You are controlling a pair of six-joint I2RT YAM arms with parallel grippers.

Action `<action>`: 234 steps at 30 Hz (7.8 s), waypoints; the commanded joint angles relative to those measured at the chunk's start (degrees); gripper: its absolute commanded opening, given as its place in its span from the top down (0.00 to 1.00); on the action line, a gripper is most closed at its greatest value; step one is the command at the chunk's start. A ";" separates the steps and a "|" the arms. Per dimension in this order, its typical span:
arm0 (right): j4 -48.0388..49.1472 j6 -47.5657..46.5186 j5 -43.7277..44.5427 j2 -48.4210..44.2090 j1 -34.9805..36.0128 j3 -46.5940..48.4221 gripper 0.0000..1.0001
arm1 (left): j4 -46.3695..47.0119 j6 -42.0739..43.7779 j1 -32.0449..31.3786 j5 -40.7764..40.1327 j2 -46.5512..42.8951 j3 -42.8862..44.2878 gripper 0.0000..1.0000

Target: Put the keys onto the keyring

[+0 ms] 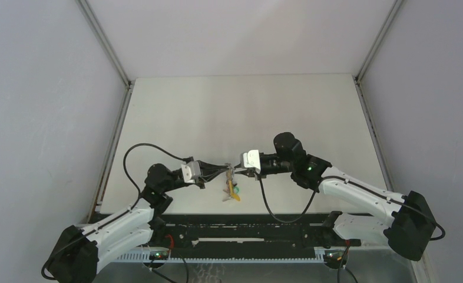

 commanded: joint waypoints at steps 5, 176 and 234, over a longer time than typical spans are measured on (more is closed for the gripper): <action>2.03 0.38 0.61 0.06 0.05 1.69 0.88 | 2.82 0.72 -0.24 0.28 -1.55 -0.83 1.00; 1.75 4.81 -15.65 6.56 -2.95 9.37 0.87 | 26.69 -12.97 -2.52 -6.03 2.16 -5.27 1.00; -61.35 -4.67 28.37 24.00 9.94 49.74 1.00 | 34.38 -14.57 -3.64 -4.61 22.26 0.99 0.65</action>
